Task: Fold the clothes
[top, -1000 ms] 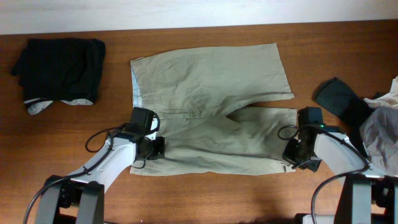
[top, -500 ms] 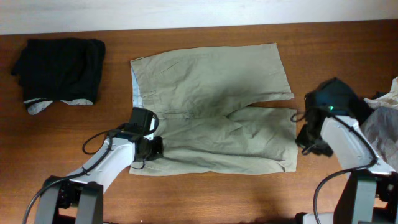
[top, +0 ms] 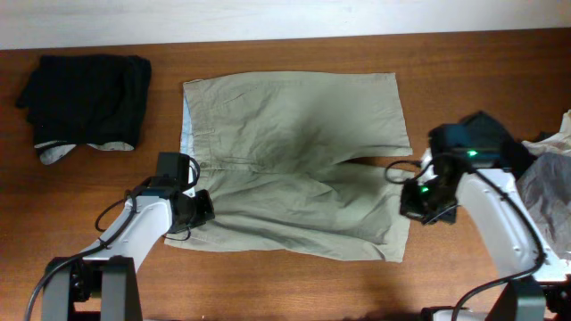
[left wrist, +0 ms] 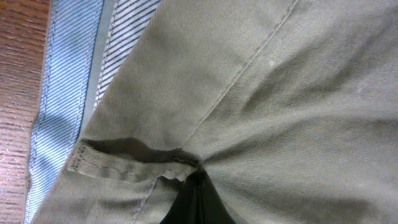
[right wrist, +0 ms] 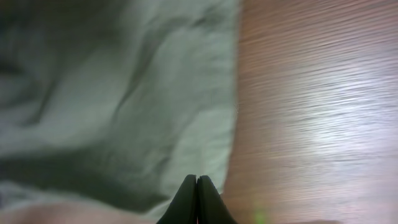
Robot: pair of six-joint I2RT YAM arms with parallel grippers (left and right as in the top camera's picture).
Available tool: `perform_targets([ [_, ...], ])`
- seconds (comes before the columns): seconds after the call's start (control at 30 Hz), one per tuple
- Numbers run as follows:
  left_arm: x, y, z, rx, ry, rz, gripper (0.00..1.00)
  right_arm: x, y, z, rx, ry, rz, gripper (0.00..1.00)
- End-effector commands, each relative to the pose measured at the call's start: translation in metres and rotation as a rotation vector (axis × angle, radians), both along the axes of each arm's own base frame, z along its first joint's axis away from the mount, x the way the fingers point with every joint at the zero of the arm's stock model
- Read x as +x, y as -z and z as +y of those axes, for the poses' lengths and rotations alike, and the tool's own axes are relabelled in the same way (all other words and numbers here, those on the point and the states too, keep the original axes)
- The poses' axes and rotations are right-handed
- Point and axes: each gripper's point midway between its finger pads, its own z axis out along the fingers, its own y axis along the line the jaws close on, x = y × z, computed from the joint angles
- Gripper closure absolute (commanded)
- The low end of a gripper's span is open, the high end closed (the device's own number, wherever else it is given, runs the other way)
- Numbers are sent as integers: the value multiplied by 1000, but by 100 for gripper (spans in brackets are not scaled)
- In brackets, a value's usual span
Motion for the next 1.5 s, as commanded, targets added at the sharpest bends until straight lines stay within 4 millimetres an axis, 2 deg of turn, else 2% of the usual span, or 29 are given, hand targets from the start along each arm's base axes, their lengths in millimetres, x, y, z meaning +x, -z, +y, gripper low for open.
perform_targets([
  [0.0,-23,19,16,64,-37,89,99,-28,22,27,34,4,81,96],
  [0.13,-23,19,16,64,-37,89,99,-48,45,42,101,30,128,96],
  [0.37,-23,19,16,64,-37,89,99,-58,65,39,89,60,133,96],
  [0.53,-23,19,16,64,-37,89,98,-71,77,23,-10,145,167,96],
  [0.83,-22,19,23,105,-44,86,99,-65,80,-16,-207,315,136,96],
  [1.0,-17,15,23,104,-41,73,99,-55,77,-23,-196,356,107,96],
  [1.17,1,-14,21,101,-23,22,99,-30,45,-24,-192,322,62,96],
  [1.27,16,-49,21,96,-27,-68,99,-16,19,-23,-184,316,21,96],
  [1.4,18,-95,21,91,-31,-201,98,-16,-9,-14,-122,284,-36,96],
  [1.47,12,-111,22,92,-34,-239,88,-24,-18,-6,-70,254,-47,96],
])
